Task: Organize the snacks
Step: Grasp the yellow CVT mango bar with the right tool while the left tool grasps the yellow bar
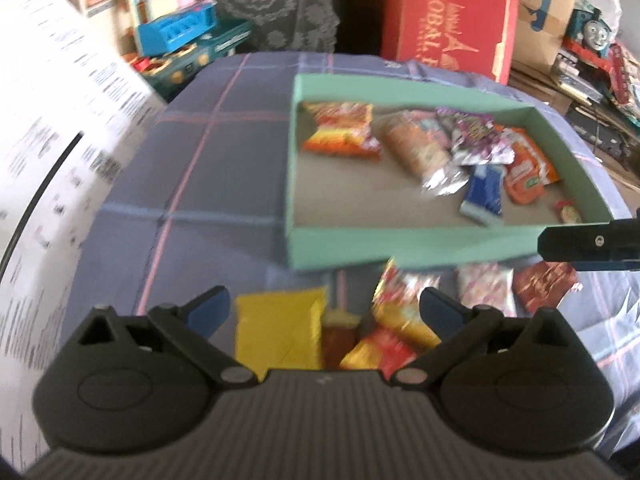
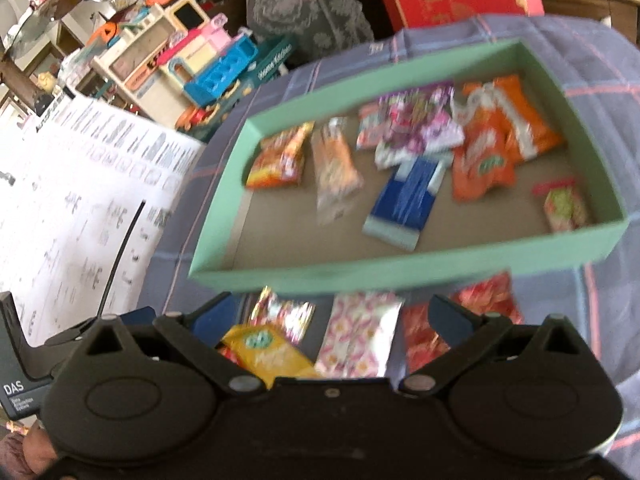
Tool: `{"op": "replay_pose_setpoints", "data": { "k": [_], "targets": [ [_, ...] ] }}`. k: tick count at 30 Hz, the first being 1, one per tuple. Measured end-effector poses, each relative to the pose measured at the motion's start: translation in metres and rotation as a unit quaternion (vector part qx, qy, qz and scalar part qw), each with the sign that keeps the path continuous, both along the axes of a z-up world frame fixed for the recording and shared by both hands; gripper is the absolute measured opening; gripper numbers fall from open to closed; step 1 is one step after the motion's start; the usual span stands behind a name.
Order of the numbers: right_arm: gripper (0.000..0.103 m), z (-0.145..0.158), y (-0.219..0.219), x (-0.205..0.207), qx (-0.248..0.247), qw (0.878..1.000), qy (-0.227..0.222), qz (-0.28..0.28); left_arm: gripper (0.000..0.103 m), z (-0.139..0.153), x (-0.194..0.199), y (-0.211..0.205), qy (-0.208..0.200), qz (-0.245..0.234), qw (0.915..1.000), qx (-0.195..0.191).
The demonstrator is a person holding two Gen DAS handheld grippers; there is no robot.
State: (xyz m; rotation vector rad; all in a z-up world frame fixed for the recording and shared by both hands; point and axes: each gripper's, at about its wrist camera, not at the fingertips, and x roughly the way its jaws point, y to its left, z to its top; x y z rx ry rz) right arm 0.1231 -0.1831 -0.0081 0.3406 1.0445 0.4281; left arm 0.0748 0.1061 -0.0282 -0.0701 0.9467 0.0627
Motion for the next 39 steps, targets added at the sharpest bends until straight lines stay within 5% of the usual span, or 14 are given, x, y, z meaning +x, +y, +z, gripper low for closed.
{"op": "replay_pose_setpoints", "data": {
  "k": [16, 31, 39],
  "targets": [
    [0.103, -0.014, 0.052, -0.026, -0.020, 0.997, 0.010, 0.069, 0.103, -0.037, -0.024, 0.035, 0.028, 0.031, 0.9990, -0.013],
    [0.050, -0.040, 0.103, -0.019, -0.083, 0.987, 0.002, 0.140, 0.103, -0.058, -0.033, 0.067, 0.042, 0.059, 0.9972, -0.020],
    [0.050, -0.044, 0.104, -0.022, -0.073, 0.987, 0.014, 0.141, 0.103, -0.058, -0.026, 0.065, 0.039, 0.046, 0.9981, -0.014]
  ]
}}
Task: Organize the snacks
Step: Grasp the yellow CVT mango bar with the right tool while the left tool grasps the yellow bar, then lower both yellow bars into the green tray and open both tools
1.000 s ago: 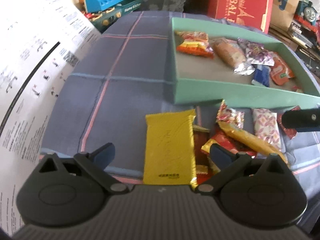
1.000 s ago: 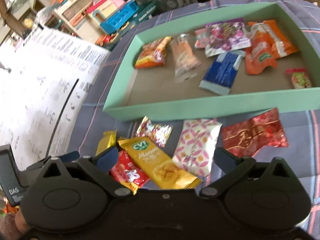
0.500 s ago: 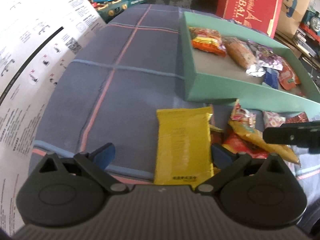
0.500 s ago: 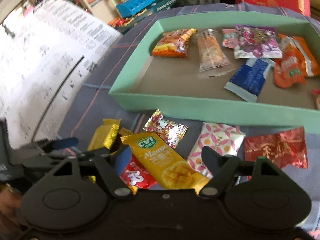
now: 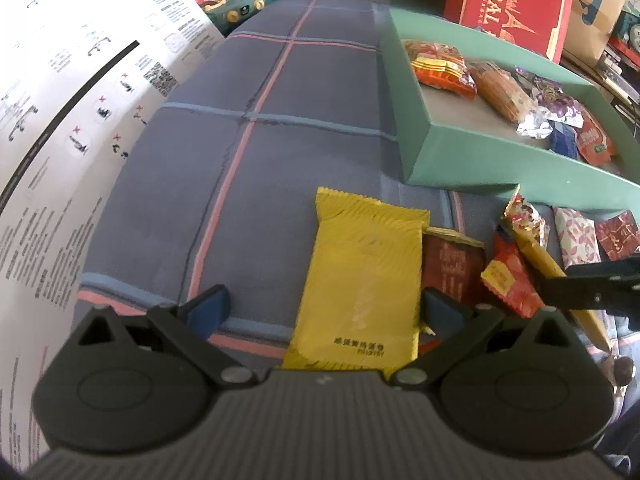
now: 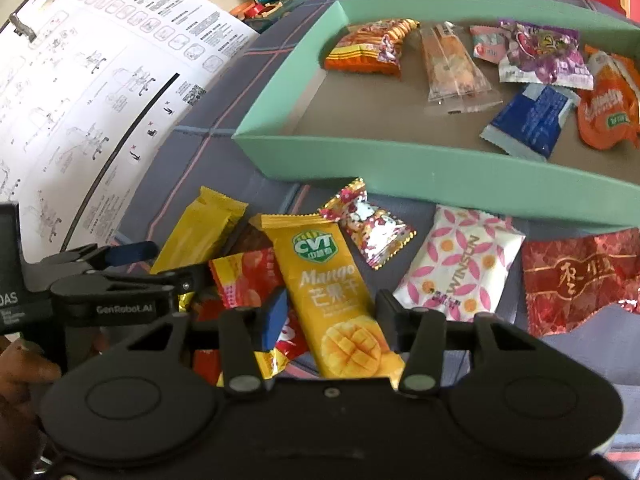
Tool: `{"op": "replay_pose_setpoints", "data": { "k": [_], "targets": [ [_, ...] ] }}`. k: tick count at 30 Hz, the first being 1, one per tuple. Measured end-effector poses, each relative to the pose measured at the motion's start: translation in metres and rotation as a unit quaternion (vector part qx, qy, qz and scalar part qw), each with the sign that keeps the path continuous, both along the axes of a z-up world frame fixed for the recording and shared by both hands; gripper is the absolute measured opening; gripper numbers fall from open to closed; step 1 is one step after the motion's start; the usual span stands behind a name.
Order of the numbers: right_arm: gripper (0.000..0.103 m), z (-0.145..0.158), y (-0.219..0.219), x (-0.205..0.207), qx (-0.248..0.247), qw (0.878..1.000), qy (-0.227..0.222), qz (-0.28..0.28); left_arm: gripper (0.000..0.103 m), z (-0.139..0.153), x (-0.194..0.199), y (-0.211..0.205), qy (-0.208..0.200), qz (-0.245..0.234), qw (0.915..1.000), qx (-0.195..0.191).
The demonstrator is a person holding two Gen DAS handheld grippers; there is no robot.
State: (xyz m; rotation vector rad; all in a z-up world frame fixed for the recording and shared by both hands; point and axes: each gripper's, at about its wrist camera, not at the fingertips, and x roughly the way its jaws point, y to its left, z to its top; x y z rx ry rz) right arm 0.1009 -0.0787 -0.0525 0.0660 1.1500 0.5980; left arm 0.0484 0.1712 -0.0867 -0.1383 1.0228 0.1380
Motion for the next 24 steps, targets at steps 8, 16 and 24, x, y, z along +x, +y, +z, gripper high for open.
{"op": "replay_pose_setpoints", "data": {
  "k": [8, 16, 24],
  "targets": [
    [0.055, -0.005, -0.009, 0.006, 0.011, 1.000, -0.001, 0.010, 0.096, -0.001, 0.004, 0.000, -0.009, -0.009, 0.9999, 0.002],
    [0.027, -0.003, -0.006, -0.003, 0.013, 1.000, -0.003, 0.024, 0.053, 0.006, 0.007, -0.002, -0.020, -0.026, 0.9993, 0.015],
    [0.015, 0.000, -0.029, -0.011, 0.040, 0.999, 0.022, -0.013, 0.052, 0.009, -0.006, 0.002, -0.018, -0.011, 0.9998, -0.005]
  ]
}}
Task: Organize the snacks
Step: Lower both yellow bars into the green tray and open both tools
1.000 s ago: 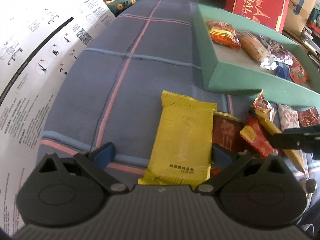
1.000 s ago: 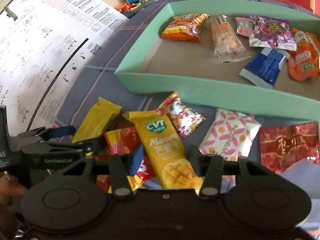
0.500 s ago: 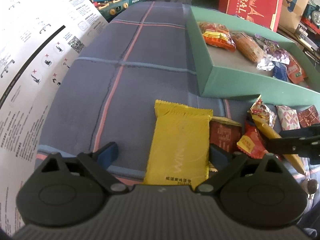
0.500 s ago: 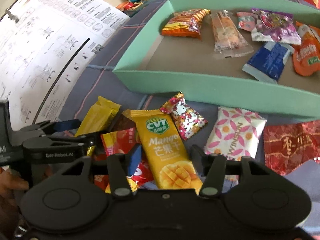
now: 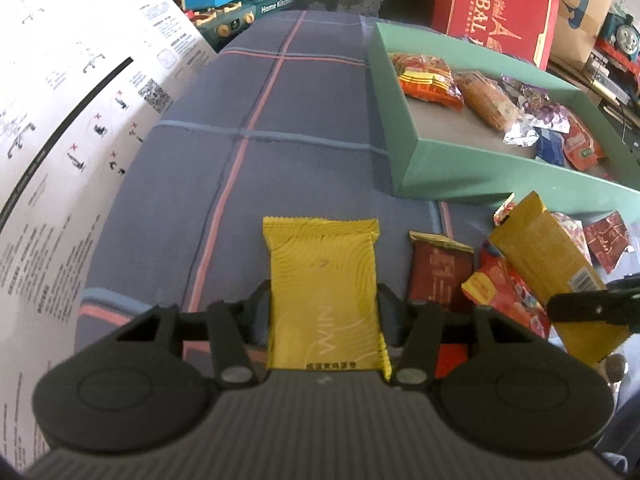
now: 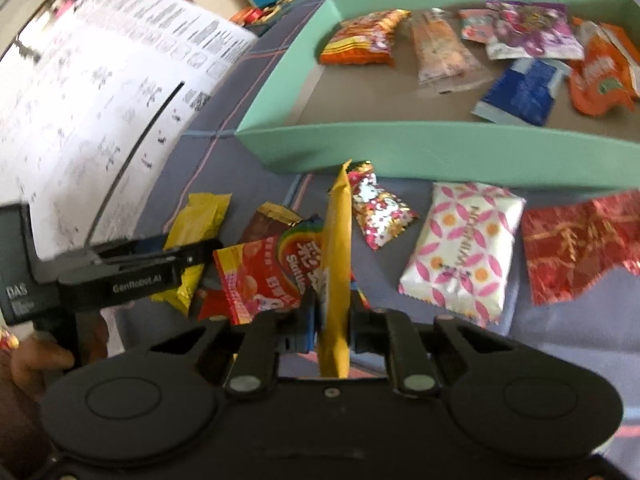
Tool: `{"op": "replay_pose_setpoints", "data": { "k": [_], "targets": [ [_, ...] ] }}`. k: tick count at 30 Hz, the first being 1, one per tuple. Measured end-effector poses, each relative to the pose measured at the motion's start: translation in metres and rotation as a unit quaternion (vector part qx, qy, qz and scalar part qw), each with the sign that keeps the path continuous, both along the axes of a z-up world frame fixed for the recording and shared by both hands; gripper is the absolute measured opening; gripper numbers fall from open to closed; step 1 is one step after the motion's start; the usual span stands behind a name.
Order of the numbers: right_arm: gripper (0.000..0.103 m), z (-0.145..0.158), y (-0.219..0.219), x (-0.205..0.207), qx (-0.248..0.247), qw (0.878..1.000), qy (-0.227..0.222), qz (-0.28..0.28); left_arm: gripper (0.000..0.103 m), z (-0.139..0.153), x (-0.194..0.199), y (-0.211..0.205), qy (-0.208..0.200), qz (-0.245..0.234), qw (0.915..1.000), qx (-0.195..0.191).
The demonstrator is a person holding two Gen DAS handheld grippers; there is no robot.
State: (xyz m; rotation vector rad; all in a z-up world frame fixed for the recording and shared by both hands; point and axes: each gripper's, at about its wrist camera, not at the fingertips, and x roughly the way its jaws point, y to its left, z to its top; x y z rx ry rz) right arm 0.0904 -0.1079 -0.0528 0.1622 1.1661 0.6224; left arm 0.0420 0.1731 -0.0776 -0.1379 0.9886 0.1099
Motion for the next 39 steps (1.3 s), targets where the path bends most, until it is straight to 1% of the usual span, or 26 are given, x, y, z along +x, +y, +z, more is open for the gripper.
{"op": "replay_pose_setpoints", "data": {
  "k": [4, 8, 9, 11, 13, 15, 17, 18, 19, 20, 22, 23, 24, 25, 29, 33, 36, 39],
  "targets": [
    [0.013, 0.008, -0.010, -0.006, 0.002, 1.000, -0.013, -0.014, 0.051, 0.006, -0.006, 0.000, -0.007, 0.010, 0.9999, -0.006],
    [0.011, 0.019, -0.015, -0.010, 0.030, 0.999, -0.012, -0.005, 0.050, 0.017, -0.008, -0.006, -0.022, 0.002, 0.9998, -0.006],
    [0.011, 0.019, -0.014, -0.011, 0.030, 0.999, -0.013, -0.003, 0.050, 0.019, -0.008, -0.008, -0.023, -0.002, 0.9997, -0.004],
    [0.011, 0.015, -0.012, -0.010, 0.014, 1.000, -0.016, -0.003, 0.050, 0.020, -0.007, -0.013, -0.022, -0.004, 0.9997, 0.001],
    [0.011, 0.010, -0.009, -0.008, -0.013, 1.000, -0.019, -0.005, 0.050, 0.018, -0.006, -0.014, -0.018, -0.004, 0.9998, 0.000],
    [0.012, 0.010, -0.006, -0.007, -0.017, 1.000, -0.023, 0.000, 0.051, 0.015, -0.006, -0.014, -0.014, -0.004, 0.9999, -0.003],
    [0.015, 0.010, 0.000, -0.004, -0.027, 0.999, -0.024, 0.010, 0.051, 0.012, -0.006, -0.014, -0.009, -0.002, 0.9999, -0.005],
    [0.018, 0.008, 0.005, -0.001, -0.038, 0.999, -0.025, 0.014, 0.051, 0.010, -0.005, -0.014, -0.006, -0.002, 1.0000, -0.006],
    [0.024, 0.006, 0.010, 0.002, -0.046, 0.999, -0.024, 0.017, 0.051, 0.008, -0.005, -0.013, -0.005, 0.000, 1.0000, -0.007],
    [0.033, 0.004, 0.014, 0.005, -0.052, 0.998, -0.023, 0.017, 0.051, 0.007, -0.005, -0.013, -0.004, 0.001, 1.0000, -0.008],
    [0.033, 0.000, 0.019, 0.009, -0.064, 0.998, -0.025, 0.013, 0.051, 0.006, -0.005, -0.012, -0.004, 0.001, 0.9999, -0.009],
    [0.032, -0.001, 0.020, 0.011, -0.061, 0.998, -0.028, 0.012, 0.051, 0.006, -0.004, -0.010, -0.004, 0.002, 0.9999, -0.011],
    [0.016, 0.000, 0.021, 0.012, -0.057, 0.998, -0.032, 0.010, 0.051, 0.005, -0.004, -0.009, -0.003, 0.003, 0.9999, -0.013],
    [0.013, 0.000, 0.021, 0.012, -0.047, 0.998, -0.032, 0.010, 0.051, 0.005, -0.004, -0.009, -0.003, 0.005, 0.9999, -0.015],
    [0.012, 0.009, 0.021, 0.009, -0.021, 0.999, -0.030, 0.007, 0.050, 0.016, -0.005, -0.009, -0.021, 0.002, 0.9996, -0.020],
    [0.012, 0.030, 0.009, 0.010, 0.036, 0.999, -0.019, -0.006, 0.050, 0.040, -0.006, -0.009, -0.049, 0.000, 0.9981, -0.038],
    [0.012, 0.053, 0.000, 0.016, 0.061, 0.997, -0.038, -0.018, 0.050, 0.062, 0.001, -0.015, -0.076, -0.015, 0.9964, -0.036],
    [0.012, 0.072, -0.011, 0.033, 0.074, 0.995, -0.056, -0.046, 0.050, 0.080, 0.020, -0.023, -0.096, -0.027, 0.9942, -0.039]
  ]
}}
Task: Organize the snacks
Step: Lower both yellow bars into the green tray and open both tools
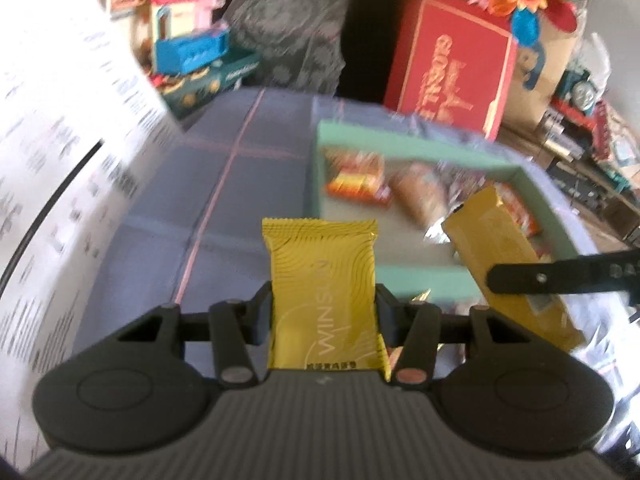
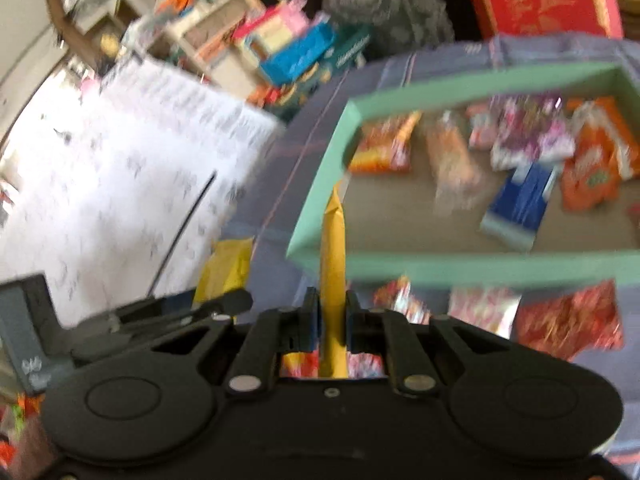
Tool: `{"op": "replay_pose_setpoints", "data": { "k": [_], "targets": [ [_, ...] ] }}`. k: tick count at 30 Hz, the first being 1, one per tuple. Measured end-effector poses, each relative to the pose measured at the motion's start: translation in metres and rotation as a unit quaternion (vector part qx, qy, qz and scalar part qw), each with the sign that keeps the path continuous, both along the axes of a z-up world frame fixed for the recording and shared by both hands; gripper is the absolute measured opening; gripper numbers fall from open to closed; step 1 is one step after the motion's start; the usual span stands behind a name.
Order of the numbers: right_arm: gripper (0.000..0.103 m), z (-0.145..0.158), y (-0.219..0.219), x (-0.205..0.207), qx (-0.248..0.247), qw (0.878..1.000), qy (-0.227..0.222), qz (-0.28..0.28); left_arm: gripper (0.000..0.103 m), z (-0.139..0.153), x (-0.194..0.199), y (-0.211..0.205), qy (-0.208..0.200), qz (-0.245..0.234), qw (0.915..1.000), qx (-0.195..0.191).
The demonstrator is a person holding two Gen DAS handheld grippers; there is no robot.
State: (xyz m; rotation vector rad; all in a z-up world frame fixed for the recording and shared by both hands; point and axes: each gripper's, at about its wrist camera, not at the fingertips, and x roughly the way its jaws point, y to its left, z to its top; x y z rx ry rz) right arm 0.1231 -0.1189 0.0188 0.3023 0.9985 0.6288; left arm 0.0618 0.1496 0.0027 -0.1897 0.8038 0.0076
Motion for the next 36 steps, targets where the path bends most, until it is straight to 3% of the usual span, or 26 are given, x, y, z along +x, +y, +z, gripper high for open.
{"op": "replay_pose_setpoints", "data": {
  "k": [6, 13, 16, 17, 18, 19, 20, 21, 24, 36],
  "targets": [
    [0.012, 0.011, -0.007, 0.045, -0.016, 0.998, -0.019, -0.063, 0.050, 0.014, 0.058, -0.029, -0.019, -0.026, 0.9994, 0.016],
    [0.012, 0.007, 0.009, 0.079, -0.026, 0.996, -0.030, -0.075, 0.052, 0.004, 0.111, -0.044, -0.011, -0.030, 0.9991, 0.029],
    [0.017, 0.004, 0.015, 0.093, -0.025, 0.996, -0.030, -0.078, 0.058, -0.003, 0.124, -0.047, 0.002, -0.026, 0.9987, 0.044],
    [0.026, 0.004, 0.017, 0.095, -0.024, 0.996, -0.031, -0.078, 0.064, -0.004, 0.125, -0.047, 0.003, -0.022, 0.9986, 0.049],
    [0.034, 0.005, 0.017, 0.096, -0.020, 0.996, -0.033, -0.076, 0.080, -0.006, 0.125, -0.045, 0.001, -0.017, 0.9984, 0.054],
    [0.056, 0.006, 0.017, 0.097, -0.016, 0.996, -0.037, -0.075, 0.095, -0.006, 0.124, -0.044, -0.002, -0.009, 0.9982, 0.059],
    [0.081, 0.008, 0.016, 0.097, -0.015, 0.996, -0.043, -0.078, 0.100, -0.007, 0.122, -0.042, -0.006, -0.003, 0.9980, 0.064],
    [0.094, 0.009, 0.017, 0.096, -0.017, 0.995, -0.054, -0.084, 0.101, -0.007, 0.121, -0.041, -0.009, 0.002, 0.9977, 0.067],
    [0.103, 0.013, 0.015, 0.090, -0.023, 0.993, -0.072, -0.088, 0.103, -0.010, 0.120, -0.037, 0.000, 0.008, 0.9984, 0.057],
    [0.103, 0.009, 0.010, 0.052, -0.093, 0.992, -0.067, -0.061, 0.103, -0.011, 0.084, -0.033, 0.012, 0.020, 0.9988, 0.042]
  ]
}}
